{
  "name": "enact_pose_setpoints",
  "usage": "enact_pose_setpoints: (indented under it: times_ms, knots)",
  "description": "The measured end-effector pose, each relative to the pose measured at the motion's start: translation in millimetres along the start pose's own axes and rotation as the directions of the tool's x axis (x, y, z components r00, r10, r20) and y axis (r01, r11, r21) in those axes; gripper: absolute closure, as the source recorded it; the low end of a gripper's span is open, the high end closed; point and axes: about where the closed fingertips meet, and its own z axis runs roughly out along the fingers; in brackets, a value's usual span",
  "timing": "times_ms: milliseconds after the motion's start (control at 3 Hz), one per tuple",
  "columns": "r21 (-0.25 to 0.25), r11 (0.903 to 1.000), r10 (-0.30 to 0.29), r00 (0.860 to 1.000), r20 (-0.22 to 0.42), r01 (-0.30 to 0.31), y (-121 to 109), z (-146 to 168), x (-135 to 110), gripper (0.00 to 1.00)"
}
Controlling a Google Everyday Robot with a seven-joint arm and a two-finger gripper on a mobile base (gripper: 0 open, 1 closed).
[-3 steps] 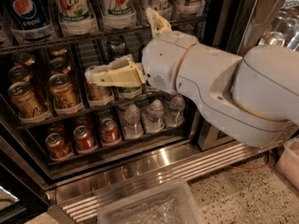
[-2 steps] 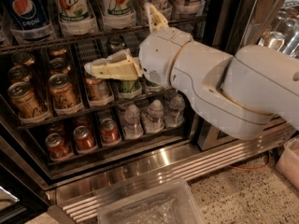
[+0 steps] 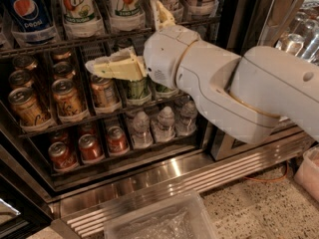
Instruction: Pick 7up can from top shelf of fridge
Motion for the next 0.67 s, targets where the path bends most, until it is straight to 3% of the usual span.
enact_pose_setpoints:
  times_ms: [333, 667]
  knots:
    - [0.008, 1.0000, 0.005, 0.999, 0.040, -0.005, -6.2, 18.4, -6.1, 0.00]
    - [0.046, 0.9989, 0.012, 0.999, 0.048, -0.014, -15.7, 26.7, -6.8, 0.10]
